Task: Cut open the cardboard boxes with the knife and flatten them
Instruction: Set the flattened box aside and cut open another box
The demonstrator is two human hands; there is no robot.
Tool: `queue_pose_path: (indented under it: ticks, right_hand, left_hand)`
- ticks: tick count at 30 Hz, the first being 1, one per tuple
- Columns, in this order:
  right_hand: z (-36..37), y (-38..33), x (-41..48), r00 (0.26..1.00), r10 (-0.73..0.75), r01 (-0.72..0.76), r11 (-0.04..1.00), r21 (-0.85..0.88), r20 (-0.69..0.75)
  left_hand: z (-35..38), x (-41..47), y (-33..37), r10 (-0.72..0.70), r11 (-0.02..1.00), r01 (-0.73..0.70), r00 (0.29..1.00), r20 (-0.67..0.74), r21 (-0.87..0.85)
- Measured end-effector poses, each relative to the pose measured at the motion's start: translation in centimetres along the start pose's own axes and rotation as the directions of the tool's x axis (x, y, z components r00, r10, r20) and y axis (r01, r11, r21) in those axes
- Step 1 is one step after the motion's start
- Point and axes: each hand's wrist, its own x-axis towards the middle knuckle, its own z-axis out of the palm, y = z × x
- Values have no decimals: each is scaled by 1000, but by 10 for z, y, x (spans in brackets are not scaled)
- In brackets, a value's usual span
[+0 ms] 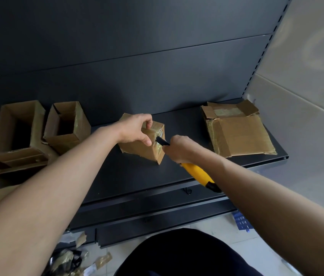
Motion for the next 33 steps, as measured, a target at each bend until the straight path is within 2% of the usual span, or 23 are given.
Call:
queue_pose_path:
  ticks: [5, 10, 13, 17, 20, 23, 25, 27, 31, 33]
  right_hand:
    - [7, -5, 0, 991, 132, -128, 986, 111, -28]
    - [12, -13, 7, 984, 148, -127, 973, 195, -96]
    - [9, -7, 8, 981, 137, -111, 977, 180, -136]
    - [-25, 32, 12, 951, 165, -133, 981, 139, -260]
    - [-39, 42, 19, 949, 153, -115, 982, 149, -276]
    - [-33, 29, 27, 969, 99, -52, 977, 208, -226]
    - [-32, 29, 32, 966, 107, -46, 968, 249, -235]
    - [-34, 32, 33, 962, 91, -16, 960, 280, -257]
    - [-27, 23, 36, 971, -41, 137, 902, 410, -235]
    - [-21, 17, 37, 982, -60, 146, 846, 512, -181]
  left_hand:
    - [6, -7, 5, -39, 992, 35, 999, 27, 122]
    - [9, -7, 7, -14, 990, 14, 1000, -2, 141]
    - [9, -7, 5, -24, 991, 23, 1000, 8, 132]
    - [2, -8, 1, -57, 987, 53, 998, 20, 149]
    - [1, -3, 12, 15, 980, -29, 997, 72, 197]
    - [2, 4, 16, 154, 944, -191, 977, 150, 268]
    - [-2, 7, 11, 201, 927, -235, 969, 142, 292]
    - [-7, 6, 5, 191, 950, -207, 977, 91, 234]
    - [3, -6, 3, 82, 993, -88, 994, -72, -73]
    - [14, -8, 1, -3, 995, -15, 985, -172, -103]
